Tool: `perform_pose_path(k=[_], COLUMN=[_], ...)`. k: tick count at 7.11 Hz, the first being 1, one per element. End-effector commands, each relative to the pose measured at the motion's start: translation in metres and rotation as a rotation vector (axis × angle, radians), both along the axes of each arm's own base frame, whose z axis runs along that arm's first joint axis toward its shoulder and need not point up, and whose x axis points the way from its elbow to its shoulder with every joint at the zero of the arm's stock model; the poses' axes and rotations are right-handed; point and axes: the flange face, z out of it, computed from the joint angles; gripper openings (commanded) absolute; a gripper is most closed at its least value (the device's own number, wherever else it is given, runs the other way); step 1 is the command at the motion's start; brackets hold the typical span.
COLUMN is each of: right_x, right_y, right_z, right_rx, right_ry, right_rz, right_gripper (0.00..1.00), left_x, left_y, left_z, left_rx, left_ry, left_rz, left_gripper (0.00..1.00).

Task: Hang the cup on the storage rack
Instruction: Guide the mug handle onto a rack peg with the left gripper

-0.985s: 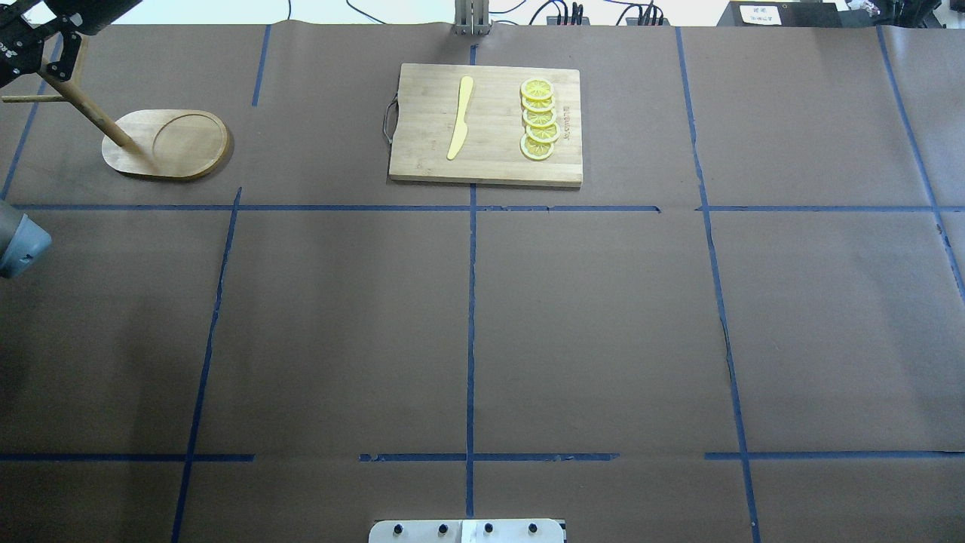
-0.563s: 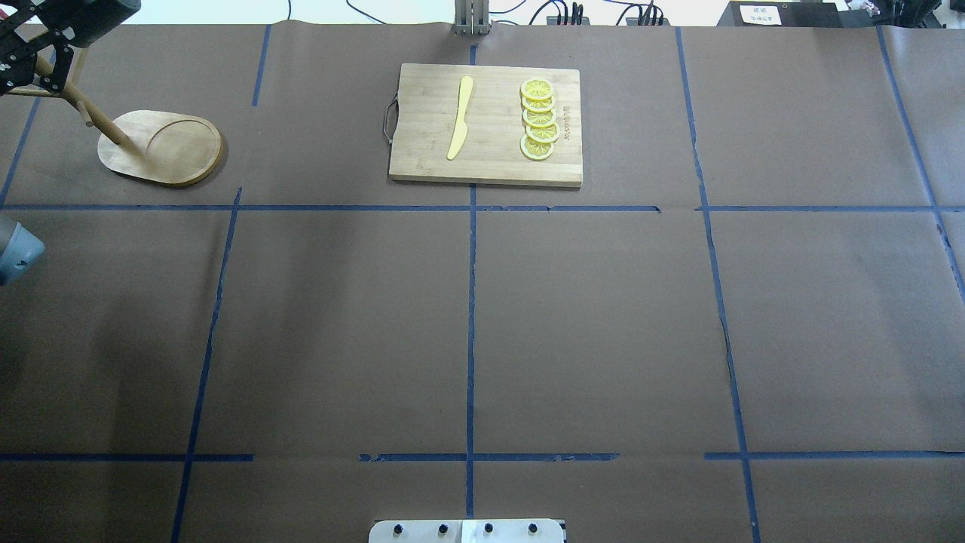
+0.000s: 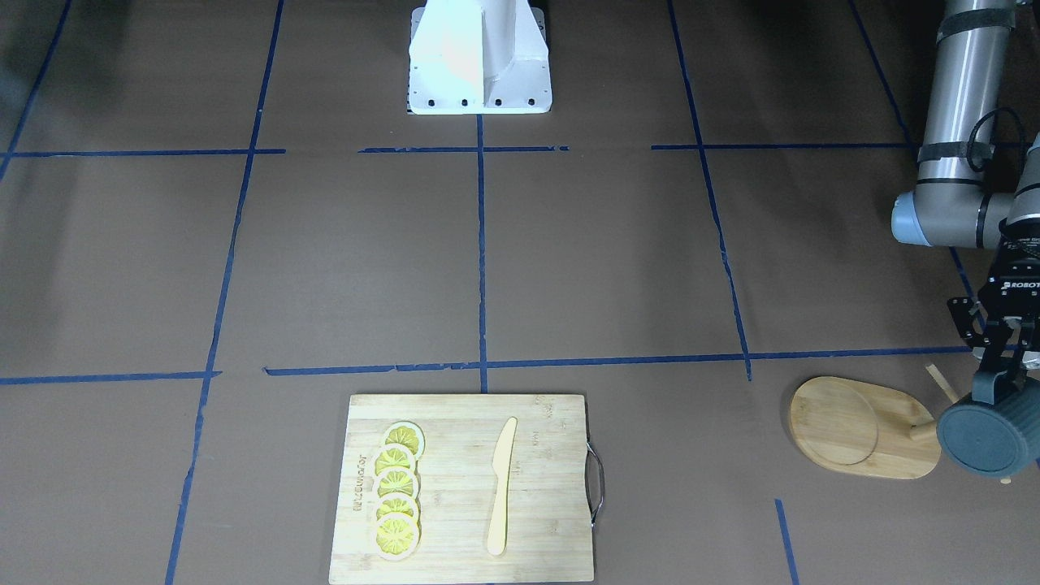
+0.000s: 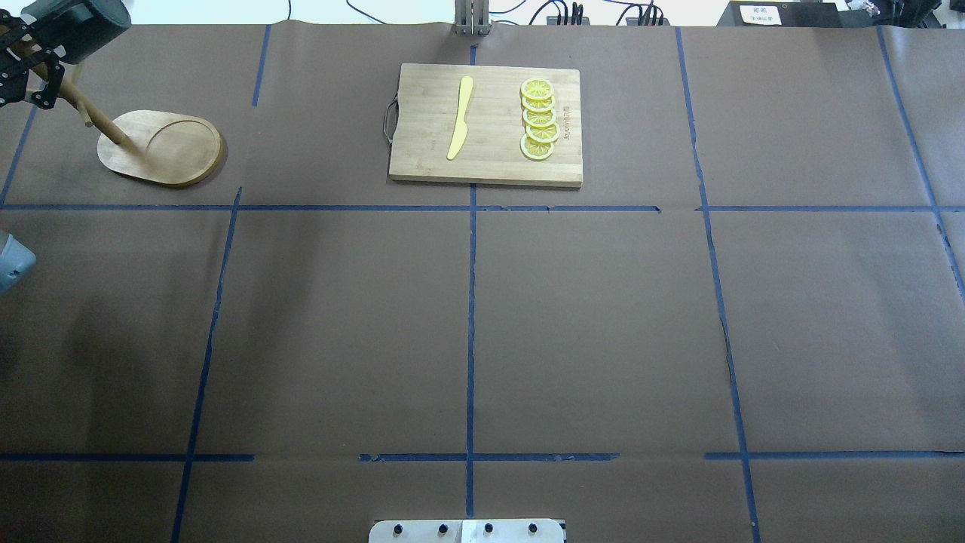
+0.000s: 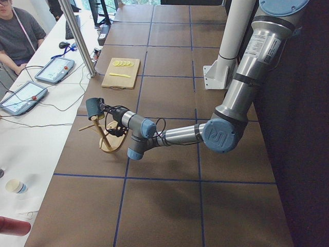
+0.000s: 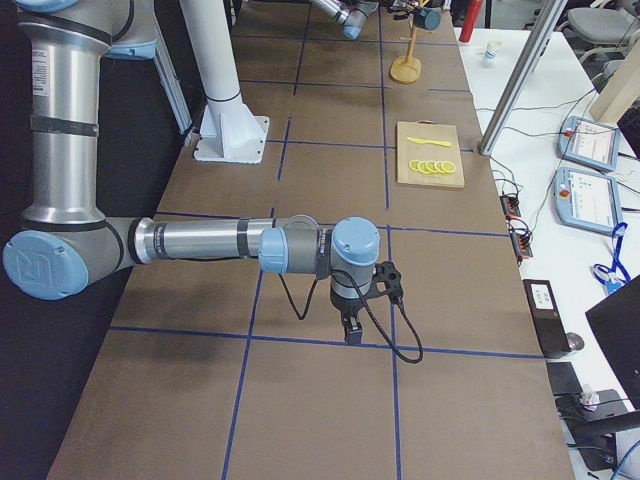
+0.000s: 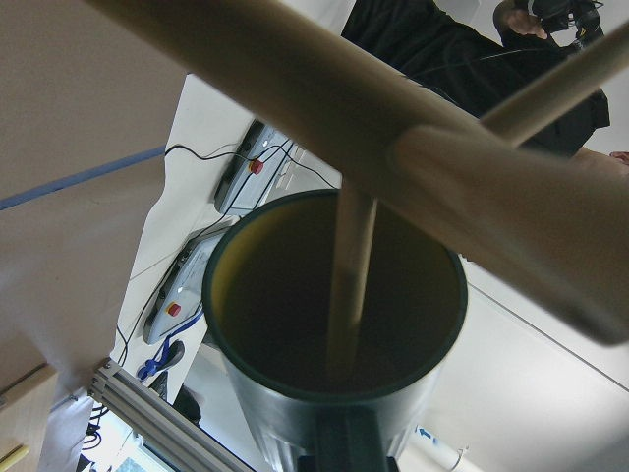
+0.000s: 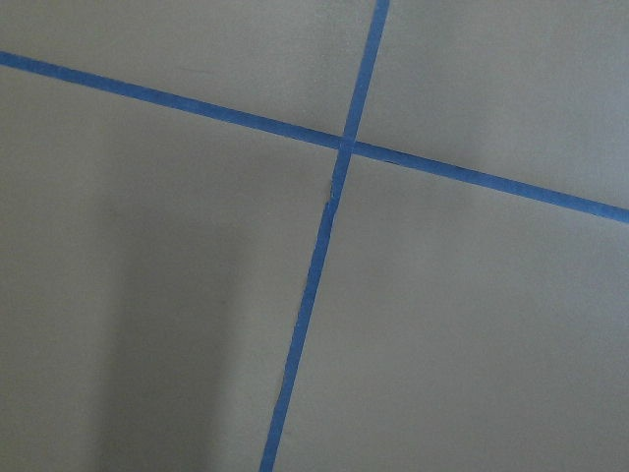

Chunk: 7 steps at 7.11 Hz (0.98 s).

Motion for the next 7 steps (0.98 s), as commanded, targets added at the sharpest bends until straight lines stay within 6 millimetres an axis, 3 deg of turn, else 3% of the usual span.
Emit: perform_pose_path(k=[1,6,7], right_x=[0.0000,0.0000,0.0000], right_y=[-0.0001,-0.0001,-0.0001], right_z=[0.0001,0.0001,0.0001], right_rx=[0.000,-0.001,-0.001], right_ry=[0.000,0.000,0.000], right_rz=[0.000,0.001,0.001], right_gripper=[1.00,1.00,1.00], left_x=[-0.0013,0.0031,0.0031], left_y=[0.0047,0.0066,0.0065], left_z=[0.0115,0.0204,0.0198], left_rx=[-0.016,-0.027,-0.026], left_ry=[-0.008,-0.025,-0.025], left_rz=[0.002,0.002,0.002], left_gripper=[0.03,0.11,0.29])
